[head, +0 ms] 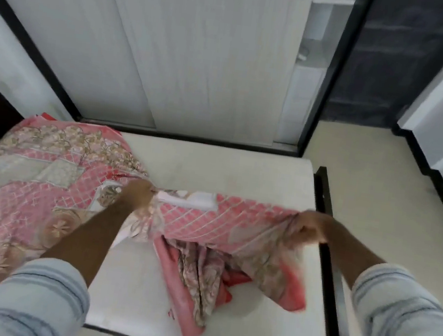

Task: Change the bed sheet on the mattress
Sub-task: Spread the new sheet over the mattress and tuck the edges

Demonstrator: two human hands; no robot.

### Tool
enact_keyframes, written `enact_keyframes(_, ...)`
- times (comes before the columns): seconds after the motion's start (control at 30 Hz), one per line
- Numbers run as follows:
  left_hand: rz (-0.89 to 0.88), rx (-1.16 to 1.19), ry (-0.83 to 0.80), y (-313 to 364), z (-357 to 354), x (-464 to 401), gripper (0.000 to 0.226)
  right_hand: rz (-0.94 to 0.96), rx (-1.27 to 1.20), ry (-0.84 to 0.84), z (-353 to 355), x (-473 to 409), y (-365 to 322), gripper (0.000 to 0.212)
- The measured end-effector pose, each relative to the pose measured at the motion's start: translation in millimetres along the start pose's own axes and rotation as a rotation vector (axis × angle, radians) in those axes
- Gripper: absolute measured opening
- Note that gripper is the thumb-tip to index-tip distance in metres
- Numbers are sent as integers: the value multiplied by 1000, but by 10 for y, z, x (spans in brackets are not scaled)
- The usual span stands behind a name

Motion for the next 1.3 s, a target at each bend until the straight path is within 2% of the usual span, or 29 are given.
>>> enact_keyframes(0.07, -2, 81, 104, 147, 401, -81, 29, 341, -374, 216, 193, 175, -979, 22)
enact_keyframes(0.13, -48, 156, 228, 306, 815, -159, 29, 710, -428, 411, 250, 769, -1836, 13)
enact_keyframes(0.17, -69, 178, 296, 382, 1016, -144, 28, 918, -422, 530, 281, 1134, -2203, 17)
enact_keyframes(0.2, -93, 208, 350, 455, 1193, -128, 26, 1162, -466, 577, 276, 1535, -2506, 21)
enact_keyframes(0.23, -114, 223, 401, 517, 1354, -72, 26, 1380, -477, 603, 265, 1842, -2750, 30)
enact_keyframes(0.27, -132, 235, 450, 567, 1484, 6, 25, 1570, -366, 679, 224, 2128, -2989, 51)
enact_keyframes(0.3, -141, 242, 500, 592, 1587, 87, 25, 1662, -177, 776, 197, 2232, -3136, 72)
enact_keyframes(0.33, -151, 261, 547, 563, 1644, 130, 26, 1705, -29, 856, 205, 2249, -3280, 83)
enact_keyframes(0.4, -132, 305, 620, 471, 1685, 202, 28, 1704, 26, 828, 256, 2172, -3267, 87)
enact_keyframes(0.5, -103, 347, 694, 337, 1690, 309, 26, 1611, -18, 842, 354, 1964, -2945, 78)
enact_keyframes(0.63, -192, 250, 803, 334, 1722, 469, 21, 1478, -68, 907, 485, 1695, -2465, 69)
enact_keyframes(0.73, -262, 135, 754, 367, 1574, 481, 21, 1282, -135, 961, 525, 1435, -1876, 52)
enact_keyframes(0.83, -369, -53, 544, 355, 1136, 434, 38, 1059, 71, 974, 576, 841, -990, 35)
enact_keyframes(0.97, -432, -225, 56, 246, 267, 457, 35, 583, 633, 977, 792, 165, 404, 17)
enact_keyframes(1.03, -369, -254, -205, 147, -204, 498, 28, 441, 966, 919, 802, -37, 988, 27)
enact_keyframes(1.1, -300, -281, -445, 63, -677, 570, 31, 390, 1230, 766, 733, -160, 1408, 40)
enact_keyframes(1.2, -220, -330, -713, 29, -1359, 767, 28, 305, 1453, 476, 582, -310, 1931, 44)
enact_keyframes(1.3, -261, -450, -772, -21, -1790, 955, 13, 238, 1748, 225, 361, -313, 2284, 41)
Point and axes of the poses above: each hand's wrist, its own x-axis away from the middle knuckle, its own z-axis out of the back of the hand, y = z × x, the point moved 4 cm from there along -x, towards the middle knuckle, and after that the axes turned 2 degrees about x, right-handed, at the moved point
